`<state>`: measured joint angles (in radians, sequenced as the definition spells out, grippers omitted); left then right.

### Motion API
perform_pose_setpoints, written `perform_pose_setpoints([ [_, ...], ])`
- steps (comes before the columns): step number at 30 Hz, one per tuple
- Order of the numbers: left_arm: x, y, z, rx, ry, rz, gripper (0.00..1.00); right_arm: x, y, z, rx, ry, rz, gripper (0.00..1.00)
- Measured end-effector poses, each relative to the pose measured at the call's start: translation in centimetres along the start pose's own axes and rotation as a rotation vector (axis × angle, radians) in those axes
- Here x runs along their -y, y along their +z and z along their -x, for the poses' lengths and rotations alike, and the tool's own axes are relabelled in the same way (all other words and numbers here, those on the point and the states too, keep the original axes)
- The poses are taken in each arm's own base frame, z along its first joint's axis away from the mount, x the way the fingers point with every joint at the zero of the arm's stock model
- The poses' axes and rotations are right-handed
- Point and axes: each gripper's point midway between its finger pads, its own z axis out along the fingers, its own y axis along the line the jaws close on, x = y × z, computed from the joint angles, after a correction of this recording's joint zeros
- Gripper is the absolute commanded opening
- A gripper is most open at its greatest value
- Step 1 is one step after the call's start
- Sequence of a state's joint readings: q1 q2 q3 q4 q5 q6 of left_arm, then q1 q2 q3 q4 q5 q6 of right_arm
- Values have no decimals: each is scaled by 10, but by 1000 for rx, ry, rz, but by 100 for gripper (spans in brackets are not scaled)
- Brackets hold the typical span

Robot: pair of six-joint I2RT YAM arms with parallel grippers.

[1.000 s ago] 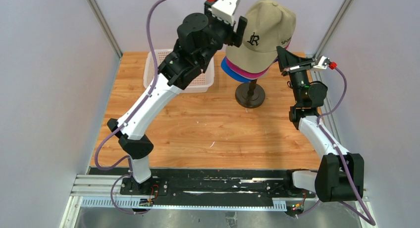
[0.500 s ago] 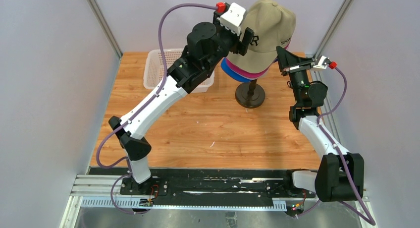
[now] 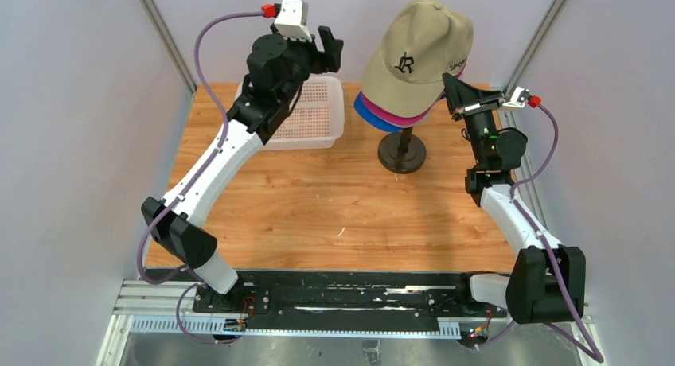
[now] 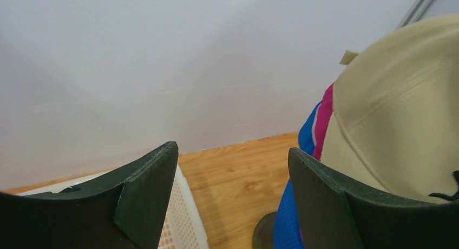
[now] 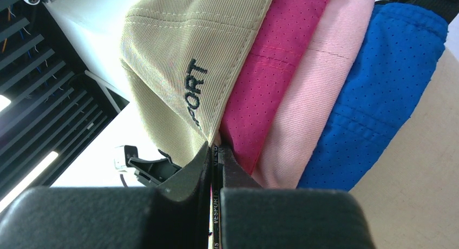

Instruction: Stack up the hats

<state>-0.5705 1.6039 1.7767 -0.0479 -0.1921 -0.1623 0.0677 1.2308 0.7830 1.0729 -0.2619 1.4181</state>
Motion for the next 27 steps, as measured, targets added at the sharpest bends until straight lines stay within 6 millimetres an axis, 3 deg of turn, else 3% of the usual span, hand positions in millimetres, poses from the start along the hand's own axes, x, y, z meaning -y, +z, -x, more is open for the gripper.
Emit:
perform_pose_setpoints([
  [3, 3, 4, 11, 18, -55, -53, 79, 0, 0, 0, -1, -3, -1, 0],
  [11, 56, 26, 31, 36, -147, -308, 78, 0, 1, 0, -2, -6, -4, 0],
  [16, 73, 37, 5, -41, -223, -419, 76, 1, 1, 0, -2, -5, -7, 0],
  [20, 73, 46, -16, -101, -299, -468, 75, 1, 1, 0, -2, -5, -7, 0],
  [27, 76, 49, -23, -119, -362, -519, 74, 1, 1, 0, -2, -5, -7, 0],
])
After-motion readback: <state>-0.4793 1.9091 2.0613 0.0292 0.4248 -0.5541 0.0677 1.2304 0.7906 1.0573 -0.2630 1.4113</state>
